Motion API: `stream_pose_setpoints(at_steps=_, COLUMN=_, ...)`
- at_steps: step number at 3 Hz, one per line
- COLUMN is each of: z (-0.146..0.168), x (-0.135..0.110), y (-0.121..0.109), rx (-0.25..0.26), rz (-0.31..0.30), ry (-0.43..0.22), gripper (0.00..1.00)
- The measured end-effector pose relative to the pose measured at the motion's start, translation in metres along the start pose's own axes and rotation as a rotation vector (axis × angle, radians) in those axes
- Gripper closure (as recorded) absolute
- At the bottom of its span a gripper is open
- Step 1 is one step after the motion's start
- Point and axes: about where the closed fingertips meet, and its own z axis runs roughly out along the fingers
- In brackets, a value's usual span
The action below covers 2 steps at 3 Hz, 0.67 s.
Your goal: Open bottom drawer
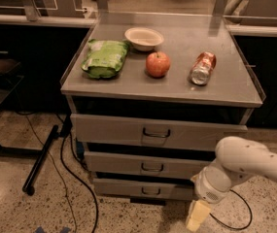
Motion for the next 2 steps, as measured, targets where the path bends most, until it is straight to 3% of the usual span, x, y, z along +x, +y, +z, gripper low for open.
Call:
stream_pose_setpoints(at_steps=1, z=0.0445, x=0.0055, y=-0.0061, rx=-0.019, rz=-0.025, ry=-0.012, gripper=0.00)
stream_pose_setpoints(at_steps=2, z=0.0449, x=0.0062, y=-0.0041, rx=-0.018, rz=-0.028, ry=-0.014, gripper=0.00)
